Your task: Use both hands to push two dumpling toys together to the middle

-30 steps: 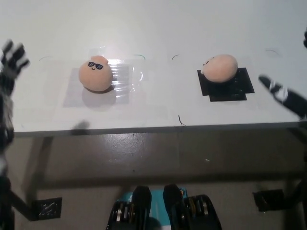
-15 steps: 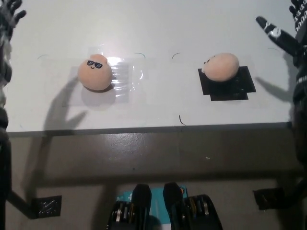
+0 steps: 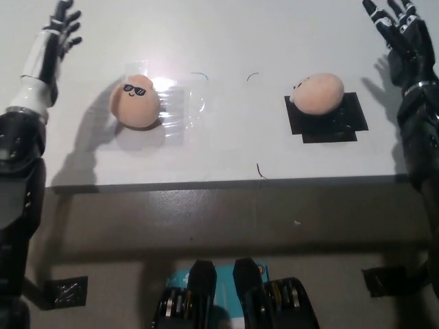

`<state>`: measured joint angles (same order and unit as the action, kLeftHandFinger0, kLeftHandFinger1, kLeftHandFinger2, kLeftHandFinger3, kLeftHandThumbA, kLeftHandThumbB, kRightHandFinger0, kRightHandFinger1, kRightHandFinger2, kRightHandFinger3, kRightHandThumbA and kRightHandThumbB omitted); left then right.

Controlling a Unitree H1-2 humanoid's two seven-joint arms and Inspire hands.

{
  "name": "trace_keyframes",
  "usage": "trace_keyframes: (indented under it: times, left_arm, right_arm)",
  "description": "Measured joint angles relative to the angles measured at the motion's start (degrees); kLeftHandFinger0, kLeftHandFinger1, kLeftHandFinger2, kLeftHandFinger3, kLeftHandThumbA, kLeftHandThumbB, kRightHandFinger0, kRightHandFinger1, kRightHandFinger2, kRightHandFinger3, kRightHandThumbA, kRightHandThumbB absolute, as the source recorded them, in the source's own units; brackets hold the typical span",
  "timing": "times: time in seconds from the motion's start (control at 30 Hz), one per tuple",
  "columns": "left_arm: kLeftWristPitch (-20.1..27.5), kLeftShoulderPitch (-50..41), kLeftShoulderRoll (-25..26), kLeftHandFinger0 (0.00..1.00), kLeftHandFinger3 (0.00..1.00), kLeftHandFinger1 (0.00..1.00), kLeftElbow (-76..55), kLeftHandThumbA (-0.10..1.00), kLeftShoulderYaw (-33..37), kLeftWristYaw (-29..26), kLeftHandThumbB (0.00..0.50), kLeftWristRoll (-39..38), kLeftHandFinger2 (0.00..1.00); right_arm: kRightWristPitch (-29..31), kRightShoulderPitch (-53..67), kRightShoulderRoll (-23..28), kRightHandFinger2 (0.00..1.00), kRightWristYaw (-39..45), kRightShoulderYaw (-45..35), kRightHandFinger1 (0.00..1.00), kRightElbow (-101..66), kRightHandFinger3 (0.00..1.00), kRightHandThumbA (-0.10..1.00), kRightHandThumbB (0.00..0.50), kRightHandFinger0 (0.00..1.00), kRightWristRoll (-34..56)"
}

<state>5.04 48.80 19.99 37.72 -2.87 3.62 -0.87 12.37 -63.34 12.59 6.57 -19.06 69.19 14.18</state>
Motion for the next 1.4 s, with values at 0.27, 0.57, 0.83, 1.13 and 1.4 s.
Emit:
trace_keyframes:
  times: [0.27, 0.57, 0.83, 1.13, 1.4]
  left_arm:
    - [2.23, 2.13, -0.55, 1.00, 1.00, 1.00, 9.01, 1.00, 1.51, 0.03, 0.475, 0.69, 1.00]
    - [4.17, 0.60, -2.67, 1.00, 1.00, 1.00, 9.77, 1.00, 2.60, 0.68, 0.487, 0.94, 1.00]
    - [5.02, -4.04, -5.75, 1.00, 1.00, 1.00, 5.60, 1.00, 3.28, 0.80, 0.459, 1.14, 1.00]
    - [5.26, -6.05, -8.02, 1.00, 1.00, 1.00, 2.35, 1.00, 3.22, 0.76, 0.438, 1.29, 1.00]
    - [5.44, -7.19, -9.16, 1.00, 1.00, 1.00, 0.96, 1.00, 3.26, 0.69, 0.477, 1.42, 1.00]
  right_arm:
    - [0.46, 0.00, -0.43, 1.00, 0.37, 0.46, 1.00, 4.41, 1.00, 1.00, 0.323, 1.00, 0.38]
    - [1.57, 1.53, -1.66, 1.00, 0.83, 2.10, 1.00, 5.79, 1.00, 1.00, 0.332, 1.00, 0.29]
    - [2.65, 2.86, -4.38, 1.00, 1.10, 2.97, 1.00, 7.20, 1.00, 1.00, 0.330, 1.00, 0.26]
    - [2.89, 3.82, -7.76, 1.00, 1.11, 5.16, 1.00, 7.28, 1.00, 1.00, 0.335, 1.00, -0.21]
    - [3.29, 4.72, -9.27, 1.00, 1.61, 5.44, 1.00, 6.67, 1.00, 1.00, 0.270, 1.00, -0.31]
